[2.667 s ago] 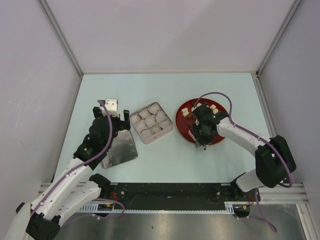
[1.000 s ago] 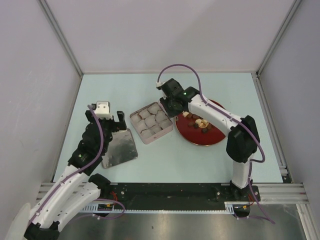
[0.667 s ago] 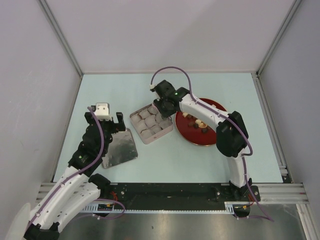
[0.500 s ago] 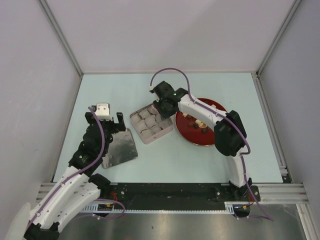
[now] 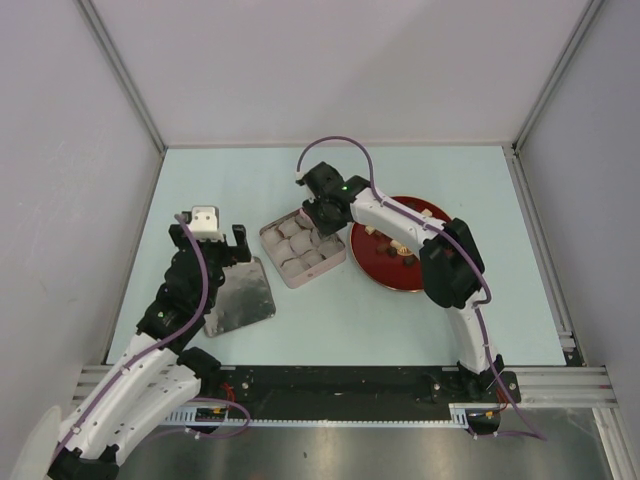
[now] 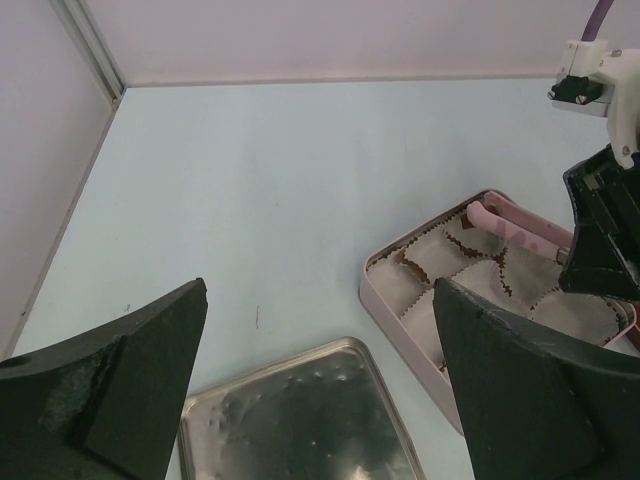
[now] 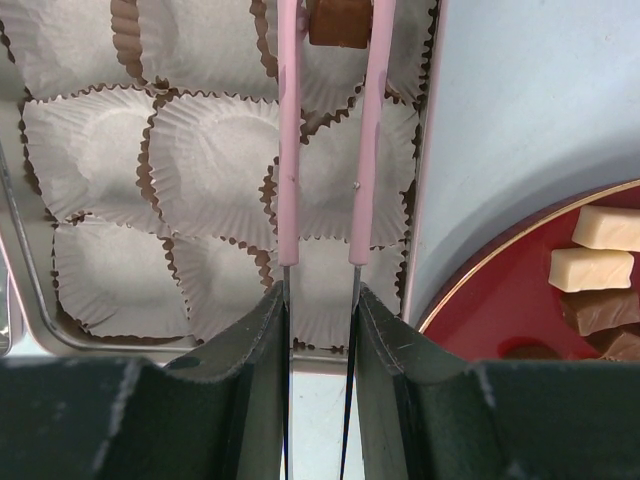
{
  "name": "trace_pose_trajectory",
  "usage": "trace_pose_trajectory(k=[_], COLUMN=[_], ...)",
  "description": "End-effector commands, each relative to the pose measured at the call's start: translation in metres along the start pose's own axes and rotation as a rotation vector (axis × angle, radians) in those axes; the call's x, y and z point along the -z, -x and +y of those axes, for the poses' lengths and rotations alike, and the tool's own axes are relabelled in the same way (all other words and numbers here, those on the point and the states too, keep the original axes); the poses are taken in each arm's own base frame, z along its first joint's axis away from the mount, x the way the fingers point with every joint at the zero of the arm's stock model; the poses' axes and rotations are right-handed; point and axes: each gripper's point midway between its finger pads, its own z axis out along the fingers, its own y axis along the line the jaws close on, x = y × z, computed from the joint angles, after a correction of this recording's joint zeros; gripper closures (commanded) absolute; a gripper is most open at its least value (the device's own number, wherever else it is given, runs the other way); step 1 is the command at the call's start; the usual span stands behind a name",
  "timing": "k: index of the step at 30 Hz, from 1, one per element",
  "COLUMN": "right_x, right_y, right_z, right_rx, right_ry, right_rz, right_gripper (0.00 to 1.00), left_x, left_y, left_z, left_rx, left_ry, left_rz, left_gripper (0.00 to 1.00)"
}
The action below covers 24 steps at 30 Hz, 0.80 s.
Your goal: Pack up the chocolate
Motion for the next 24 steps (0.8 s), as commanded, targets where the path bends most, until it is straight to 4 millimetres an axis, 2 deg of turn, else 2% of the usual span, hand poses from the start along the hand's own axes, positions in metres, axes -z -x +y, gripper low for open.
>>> trace_pose_trajectory(k=[1, 15, 24], right_x=[0.005, -0.006, -0.009], right_y=[0.024, 0.019, 0.017], right_z=[0.001, -0.003, -0.004], right_rx=[0.0, -0.002, -0.008], right_ry=[-0.004, -0.028, -0.034], right_rz=[-0.071, -0.058, -0.056], right_gripper=[0.95, 0.88, 0.69], left_x=[0.0, 0.002, 0.003], left_y=[0.009, 0.012, 0.013], left_z=[0.005, 0.005, 0.005], left_rx=[0.004, 0.01, 0.014], left_ry=[0.018, 0.016, 0.014], left_rz=[-0.037, -0.048, -0.051], left_gripper=[0.01, 0.0, 0.0])
